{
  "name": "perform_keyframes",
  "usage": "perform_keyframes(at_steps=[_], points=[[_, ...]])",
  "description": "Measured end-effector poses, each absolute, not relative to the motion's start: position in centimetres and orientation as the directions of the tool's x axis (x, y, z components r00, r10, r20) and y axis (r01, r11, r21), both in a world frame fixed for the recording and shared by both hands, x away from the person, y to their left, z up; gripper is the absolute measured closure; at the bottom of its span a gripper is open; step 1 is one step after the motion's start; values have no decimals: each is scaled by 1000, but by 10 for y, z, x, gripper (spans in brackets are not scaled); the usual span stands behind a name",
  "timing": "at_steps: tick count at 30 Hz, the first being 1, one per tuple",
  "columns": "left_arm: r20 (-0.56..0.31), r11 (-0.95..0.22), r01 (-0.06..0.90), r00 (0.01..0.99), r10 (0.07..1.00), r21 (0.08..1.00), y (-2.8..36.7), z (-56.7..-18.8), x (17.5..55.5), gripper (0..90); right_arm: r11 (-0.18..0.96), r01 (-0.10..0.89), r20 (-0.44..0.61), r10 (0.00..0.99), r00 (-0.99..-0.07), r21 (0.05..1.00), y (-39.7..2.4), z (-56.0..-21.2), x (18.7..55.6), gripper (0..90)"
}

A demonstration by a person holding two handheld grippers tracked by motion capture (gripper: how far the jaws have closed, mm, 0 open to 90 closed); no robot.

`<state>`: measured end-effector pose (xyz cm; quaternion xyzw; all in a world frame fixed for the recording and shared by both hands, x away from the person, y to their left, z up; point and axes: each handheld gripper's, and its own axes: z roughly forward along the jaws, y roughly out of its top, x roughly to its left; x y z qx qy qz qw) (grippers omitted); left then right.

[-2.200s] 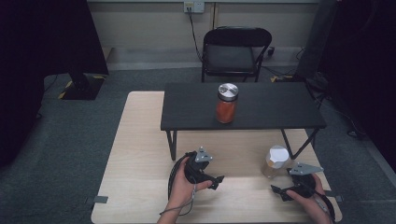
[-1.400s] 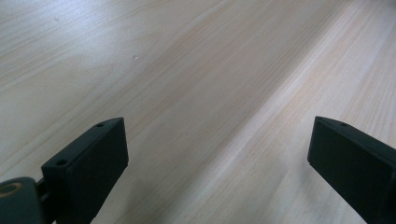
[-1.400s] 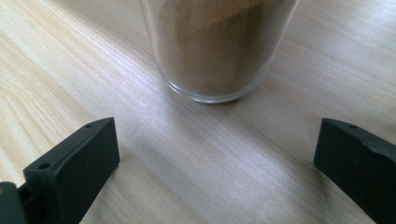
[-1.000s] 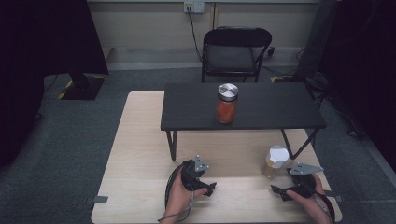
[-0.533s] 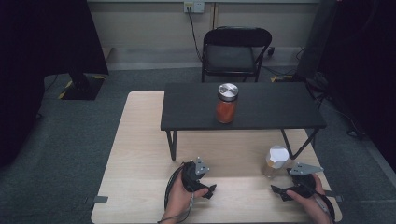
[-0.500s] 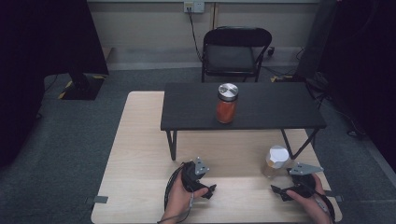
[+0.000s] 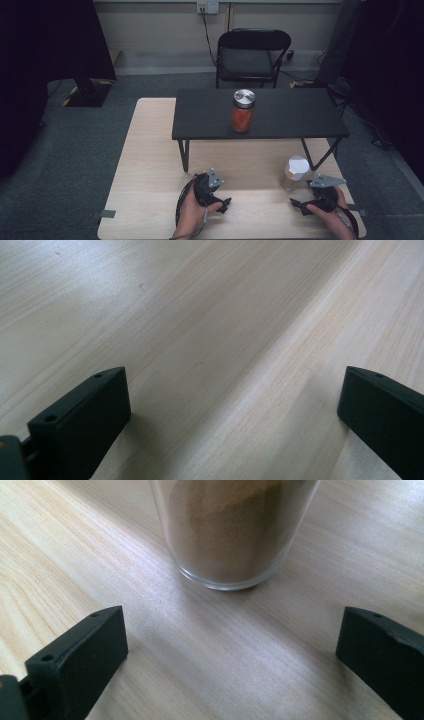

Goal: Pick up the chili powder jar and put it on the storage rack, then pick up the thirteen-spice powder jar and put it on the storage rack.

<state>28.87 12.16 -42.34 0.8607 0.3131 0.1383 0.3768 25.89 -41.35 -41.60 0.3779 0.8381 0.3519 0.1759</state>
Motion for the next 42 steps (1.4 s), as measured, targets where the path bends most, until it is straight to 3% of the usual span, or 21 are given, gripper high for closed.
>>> perform_keyframes(at_steps=[42], points=[[0, -517, 435, 766, 643, 737, 122, -424, 289, 2, 448, 509, -20, 764, -644, 735, -413, -410, 256, 11]])
